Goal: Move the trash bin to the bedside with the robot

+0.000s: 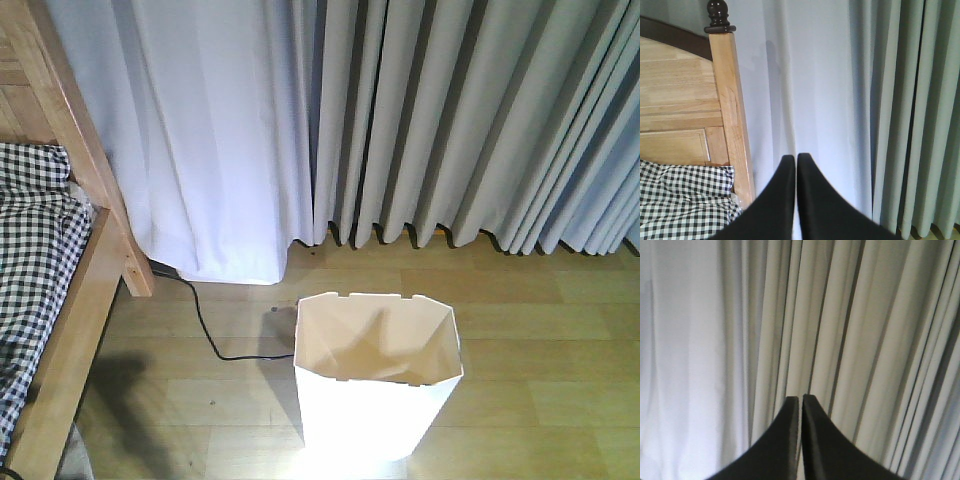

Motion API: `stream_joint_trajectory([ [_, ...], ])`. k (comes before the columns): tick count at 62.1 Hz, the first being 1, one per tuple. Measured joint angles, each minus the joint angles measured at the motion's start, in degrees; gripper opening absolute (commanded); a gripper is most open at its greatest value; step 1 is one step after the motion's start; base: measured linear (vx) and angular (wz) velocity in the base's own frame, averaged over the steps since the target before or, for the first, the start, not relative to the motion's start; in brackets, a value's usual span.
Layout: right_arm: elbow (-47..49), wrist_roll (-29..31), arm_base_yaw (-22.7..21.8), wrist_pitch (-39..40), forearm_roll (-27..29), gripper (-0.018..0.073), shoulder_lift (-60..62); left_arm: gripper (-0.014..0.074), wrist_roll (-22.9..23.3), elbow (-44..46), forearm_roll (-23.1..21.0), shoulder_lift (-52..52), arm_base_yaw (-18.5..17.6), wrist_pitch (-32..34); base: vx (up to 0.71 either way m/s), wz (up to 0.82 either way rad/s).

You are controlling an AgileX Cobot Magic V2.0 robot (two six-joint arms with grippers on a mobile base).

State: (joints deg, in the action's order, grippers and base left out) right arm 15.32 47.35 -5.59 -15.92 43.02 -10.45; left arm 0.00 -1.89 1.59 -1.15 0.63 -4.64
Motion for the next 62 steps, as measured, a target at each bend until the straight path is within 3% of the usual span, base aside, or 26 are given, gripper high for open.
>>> stream_joint_trajectory([
  [5, 0.0, -0.52, 0.0, 1.23, -1.29, -0.0008, 0.0, -0.0006, 0.0, 0.0, 0.0, 0.0, 0.0, 0.0, 0.0, 0.0],
  [8, 0.0, -2.84, 0.0, 1.87, -4.98, -0.0008, 0.0, -0.0006, 0.0, 0.0, 0.0, 0.0, 0.0, 0.0, 0.0, 0.0],
  [20, 0.0, -31.83, 0.0, 2.45, -34.8, -0.0008, 1.36, -0.0006, 0.0, 0.0, 0.0, 0.0, 0.0, 0.0, 0.0, 0.0],
  [27, -0.32, -39.48, 0.0, 2.54, -43.02, -0.0008, 3.89, -0.0006, 0.0, 0.0, 0.0, 0.0, 0.0, 0.0, 0.0, 0.0],
  [46, -12.92, -41.13, 5.15, 4.27, -46.6, -0.0008, 11.14, -0.0006, 0.0, 0.0, 0.0, 0.0, 0.0, 0.0, 0.0, 0.0],
  [62, -16.87, -44.66, 5.42, 11.71, -46.6, -0.0008, 11.14, -0.0006, 0.0, 0.0, 0.0, 0.0, 0.0, 0.0, 0.0, 0.0],
])
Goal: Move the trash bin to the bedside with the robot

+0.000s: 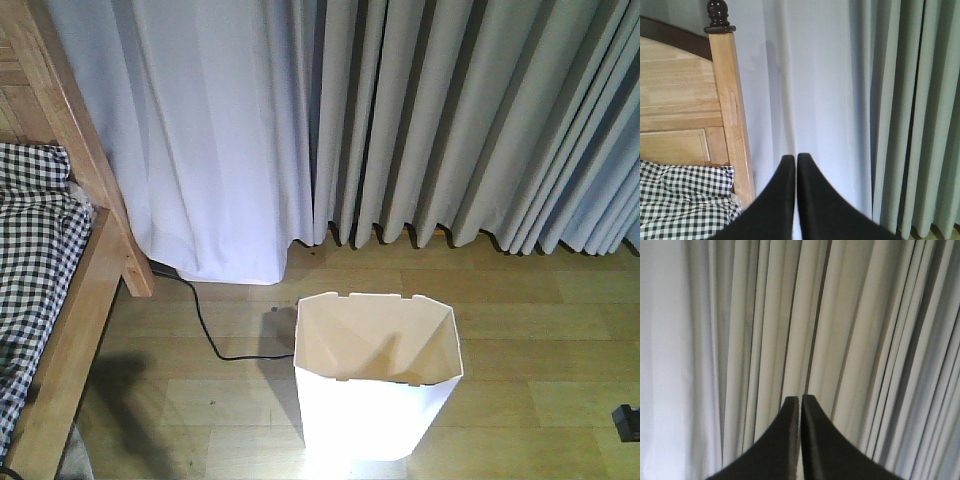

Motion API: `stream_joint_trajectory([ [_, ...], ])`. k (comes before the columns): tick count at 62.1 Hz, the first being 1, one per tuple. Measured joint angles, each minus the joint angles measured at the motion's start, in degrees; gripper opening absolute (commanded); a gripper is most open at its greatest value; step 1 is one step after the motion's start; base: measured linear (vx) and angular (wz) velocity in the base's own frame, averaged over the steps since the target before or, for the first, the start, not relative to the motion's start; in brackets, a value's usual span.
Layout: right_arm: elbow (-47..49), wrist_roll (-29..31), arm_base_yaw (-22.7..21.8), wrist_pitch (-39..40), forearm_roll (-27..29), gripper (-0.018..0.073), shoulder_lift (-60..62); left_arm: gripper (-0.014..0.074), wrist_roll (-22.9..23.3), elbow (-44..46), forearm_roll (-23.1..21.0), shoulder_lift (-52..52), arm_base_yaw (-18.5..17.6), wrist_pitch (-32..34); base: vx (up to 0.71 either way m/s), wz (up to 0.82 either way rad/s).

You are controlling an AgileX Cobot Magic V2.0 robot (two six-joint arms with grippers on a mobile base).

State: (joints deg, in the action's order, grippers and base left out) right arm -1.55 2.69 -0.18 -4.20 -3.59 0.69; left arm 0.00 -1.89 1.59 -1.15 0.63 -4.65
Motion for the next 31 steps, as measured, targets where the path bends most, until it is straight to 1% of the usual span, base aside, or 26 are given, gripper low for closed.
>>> stream_joint_trajectory([
  [7, 0.0, -0.86, 0.0, 0.54, 0.0, -0.0008, 0.0, -0.0006, 0.0, 0.0, 0.0, 0.0, 0.0, 0.0, 0.0, 0.0],
  [31, 0.0, -1.02, 0.0, 0.85, 0.0, -0.0008, 0.0, -0.0006, 0.0, 0.0, 0.0, 0.0, 0.0, 0.0, 0.0, 0.0],
])
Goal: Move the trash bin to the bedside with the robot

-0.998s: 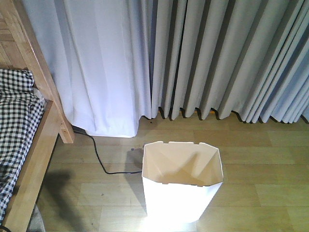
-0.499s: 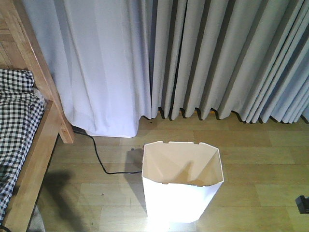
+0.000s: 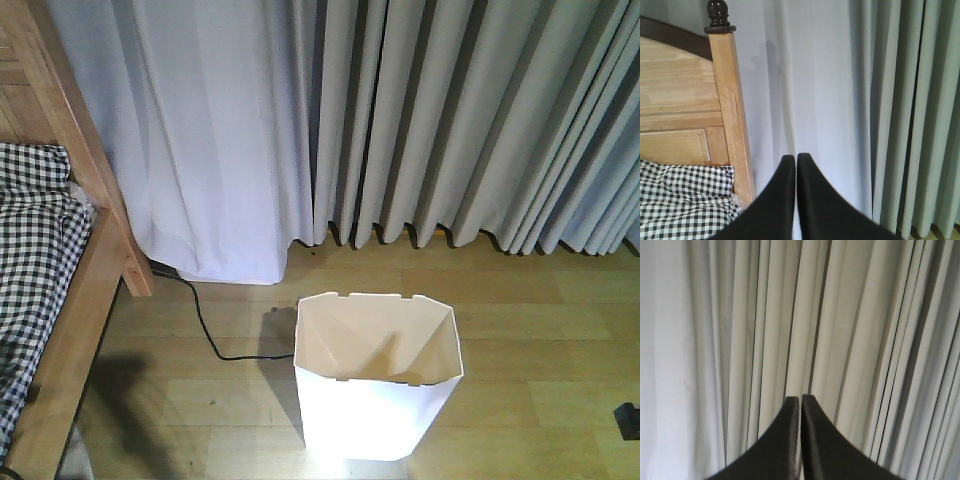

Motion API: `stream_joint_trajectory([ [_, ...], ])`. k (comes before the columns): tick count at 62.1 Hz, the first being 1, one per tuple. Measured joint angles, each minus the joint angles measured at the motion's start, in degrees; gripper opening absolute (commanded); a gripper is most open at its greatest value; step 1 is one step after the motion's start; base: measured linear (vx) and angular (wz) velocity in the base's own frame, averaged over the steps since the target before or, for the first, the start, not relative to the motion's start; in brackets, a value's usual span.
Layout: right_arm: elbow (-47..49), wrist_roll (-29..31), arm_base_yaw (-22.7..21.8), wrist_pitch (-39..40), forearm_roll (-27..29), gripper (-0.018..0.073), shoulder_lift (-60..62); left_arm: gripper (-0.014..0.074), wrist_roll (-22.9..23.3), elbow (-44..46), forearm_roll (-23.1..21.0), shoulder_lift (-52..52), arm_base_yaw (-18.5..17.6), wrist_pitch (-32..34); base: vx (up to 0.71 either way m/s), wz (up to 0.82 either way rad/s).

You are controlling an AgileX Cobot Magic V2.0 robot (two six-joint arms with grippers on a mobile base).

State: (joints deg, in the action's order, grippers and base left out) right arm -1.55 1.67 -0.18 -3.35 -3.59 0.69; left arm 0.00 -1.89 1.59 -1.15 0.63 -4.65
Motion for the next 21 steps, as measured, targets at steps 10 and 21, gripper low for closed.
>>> stream_joint_trajectory([
  [10, 0.0, 0.0, 0.0, 0.01, 0.0, -0.0008, 0.0, -0.0006, 0.0, 0.0, 0.0, 0.0, 0.0, 0.0, 0.0, 0.0],
  [21, 0.0, 0.0, 0.0, 0.01, 0.0, -0.0008, 0.0, -0.0006, 0.0, 0.0, 0.0, 0.0, 0.0, 0.0, 0.0, 0.0],
])
